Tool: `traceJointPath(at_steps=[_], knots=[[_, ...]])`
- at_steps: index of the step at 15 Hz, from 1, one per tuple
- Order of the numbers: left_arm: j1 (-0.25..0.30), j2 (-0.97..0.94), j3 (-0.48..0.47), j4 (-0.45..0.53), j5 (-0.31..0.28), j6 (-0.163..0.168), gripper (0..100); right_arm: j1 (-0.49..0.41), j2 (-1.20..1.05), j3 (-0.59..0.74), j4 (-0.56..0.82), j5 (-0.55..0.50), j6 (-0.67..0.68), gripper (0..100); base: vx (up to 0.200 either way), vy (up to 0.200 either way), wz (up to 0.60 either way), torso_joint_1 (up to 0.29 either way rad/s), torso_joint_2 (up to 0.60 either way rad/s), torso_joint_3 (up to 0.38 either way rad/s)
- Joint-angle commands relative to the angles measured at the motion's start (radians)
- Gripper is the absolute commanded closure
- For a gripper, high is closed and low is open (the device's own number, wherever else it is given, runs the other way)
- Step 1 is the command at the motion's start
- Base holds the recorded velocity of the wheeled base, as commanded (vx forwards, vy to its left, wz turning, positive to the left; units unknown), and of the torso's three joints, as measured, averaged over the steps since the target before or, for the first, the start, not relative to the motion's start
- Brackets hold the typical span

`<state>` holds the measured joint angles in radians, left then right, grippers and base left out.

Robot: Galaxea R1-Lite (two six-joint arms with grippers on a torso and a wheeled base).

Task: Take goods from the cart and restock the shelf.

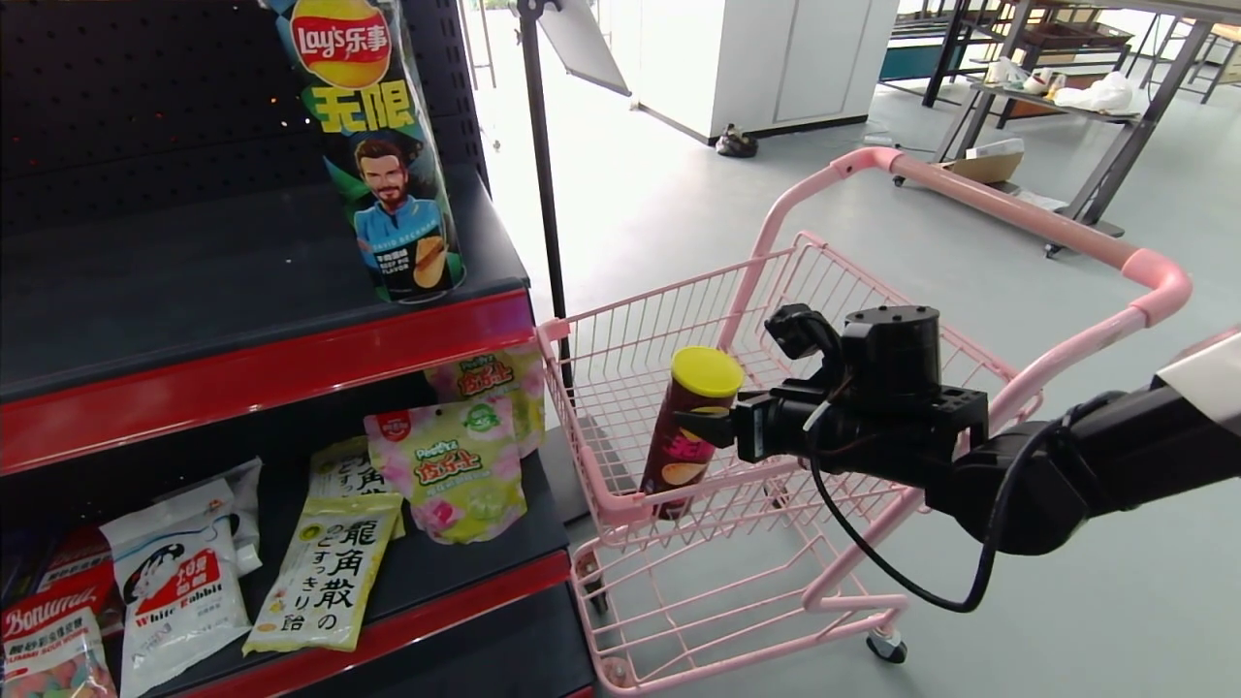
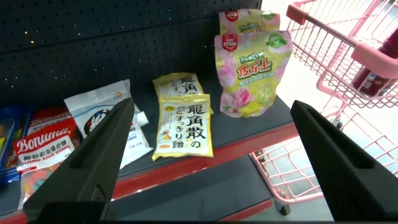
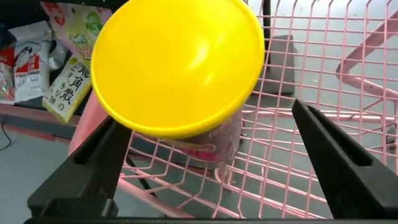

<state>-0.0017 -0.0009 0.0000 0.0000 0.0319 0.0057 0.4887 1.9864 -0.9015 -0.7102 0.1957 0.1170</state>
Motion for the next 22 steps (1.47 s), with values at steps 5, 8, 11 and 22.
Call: traceJointPath(at_steps=[5,8,11,22], knots=[[0.000,0.001,0.000,0.000,0.000,0.000,0,0.013,0.063,-0.040,0.000,-0.001,0.004,0,0.000,0.000,0.00,0.000,0.00,0.000],[0.000,0.001,0.000,0.000,0.000,0.000,0,0.013,0.077,-0.040,0.000,0.001,0.007,0,0.000,0.000,0.00,0.000,0.00,0.000],[0.000,0.001,0.000,0.000,0.000,0.000,0,0.013,0.092,-0.056,-0.002,0.001,0.007,0,0.000,0.000,0.00,0.000,0.00,0.000],[0.000,0.001,0.000,0.000,0.000,-0.001,0,0.030,0.210,-0.234,-0.012,-0.021,0.021,100,0.000,0.000,0.00,0.000,0.00,0.000]])
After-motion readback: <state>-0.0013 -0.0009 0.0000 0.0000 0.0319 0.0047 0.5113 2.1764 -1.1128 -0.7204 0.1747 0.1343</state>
